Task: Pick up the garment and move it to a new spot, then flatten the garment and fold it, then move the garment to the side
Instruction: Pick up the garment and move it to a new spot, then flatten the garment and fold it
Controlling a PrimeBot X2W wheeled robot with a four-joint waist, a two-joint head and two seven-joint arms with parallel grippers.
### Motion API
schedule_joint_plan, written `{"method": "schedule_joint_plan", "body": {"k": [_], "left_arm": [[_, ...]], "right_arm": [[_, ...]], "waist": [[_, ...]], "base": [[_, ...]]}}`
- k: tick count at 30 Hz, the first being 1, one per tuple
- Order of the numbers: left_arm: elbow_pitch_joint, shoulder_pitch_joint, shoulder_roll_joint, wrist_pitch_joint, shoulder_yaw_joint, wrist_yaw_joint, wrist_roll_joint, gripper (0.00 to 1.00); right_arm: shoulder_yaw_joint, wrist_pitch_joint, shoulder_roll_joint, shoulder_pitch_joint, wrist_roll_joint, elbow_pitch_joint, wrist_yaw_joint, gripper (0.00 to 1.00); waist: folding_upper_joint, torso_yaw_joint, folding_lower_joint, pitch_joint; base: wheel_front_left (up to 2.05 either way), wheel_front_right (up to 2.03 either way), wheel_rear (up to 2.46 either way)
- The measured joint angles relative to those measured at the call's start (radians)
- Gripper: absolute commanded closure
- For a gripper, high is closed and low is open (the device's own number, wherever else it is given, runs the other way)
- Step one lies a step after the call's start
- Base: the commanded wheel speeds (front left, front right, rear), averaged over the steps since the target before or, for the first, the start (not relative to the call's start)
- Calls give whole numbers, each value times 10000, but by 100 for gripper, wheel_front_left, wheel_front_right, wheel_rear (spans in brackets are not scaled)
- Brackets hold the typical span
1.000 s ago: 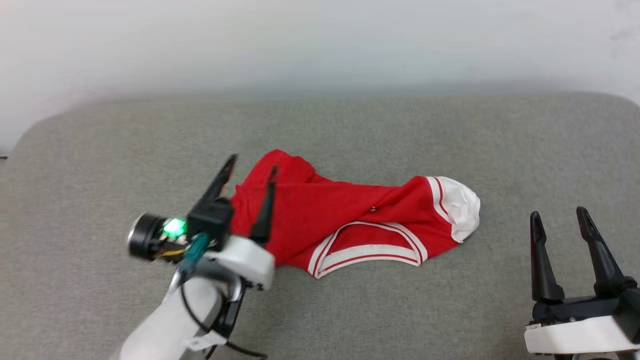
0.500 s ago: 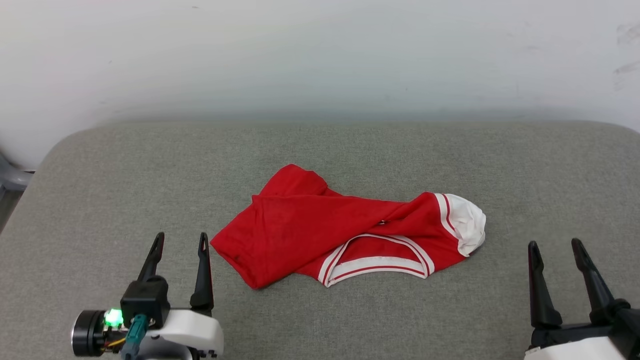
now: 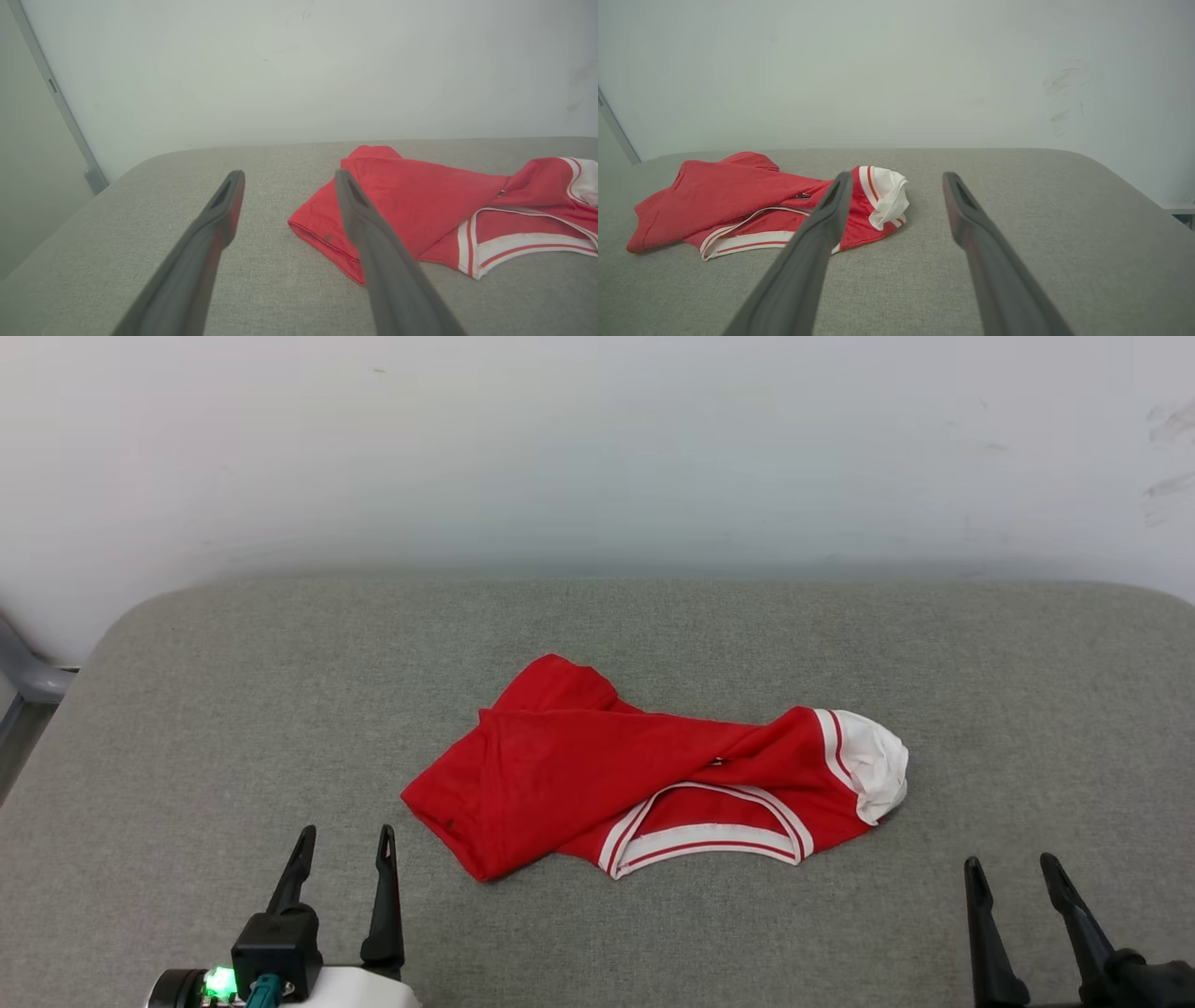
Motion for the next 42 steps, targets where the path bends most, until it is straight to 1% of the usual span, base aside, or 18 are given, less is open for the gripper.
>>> {"method": "schedule_joint_plan", "body": {"k": [7,19,23,25,30,32,35,36,42], "left_arm": [[117,118,-336,0,424,-437,364,0],[251,174,-731,0,949,-882,788,0],[278,172,-844,0,1026,-1022,901,0],[286,159,-890,0,1062,-1053,945,0],[291,58,-1047,0,1118,-1154,1045,0],[282,-12,-1081,0,1145,-1206,1099,0],[280,-30,-1139,0,1177,-1241,1122,0],[249,-151,-1177,0,1202,-1315,1158,0],[244,-453,-1264,0,1231,-1406,1210,0]], "right_arm": [[113,0,0,152,-31,130,0,0],[174,0,0,43,-211,67,0,0],[207,0,-36,-404,-493,-226,0,0],[324,0,-234,-799,-548,-370,0,0],[828,0,-1277,-2183,-487,-591,0,0],[1235,0,-1831,-2766,-297,-430,0,0],[2115,54,-2777,-3619,100,155,0,0],[3248,966,-3684,-4714,938,529,0,0],[6017,3816,-5536,-6412,3066,662,2,0]], "waist": [[0,-11,1,-47],[0,9,0,-65],[0,54,0,-13],[0,72,0,28],[0,110,1,164],[0,126,1,236],[0,156,2,346],[0,181,2,547],[0,255,3,1015]], "base": [[0,0,0],[0,0,0],[0,0,0],[0,0,0],[0,0,0],[0,0,0],[0,0,0],[0,0,0],[0,0,0]]}}
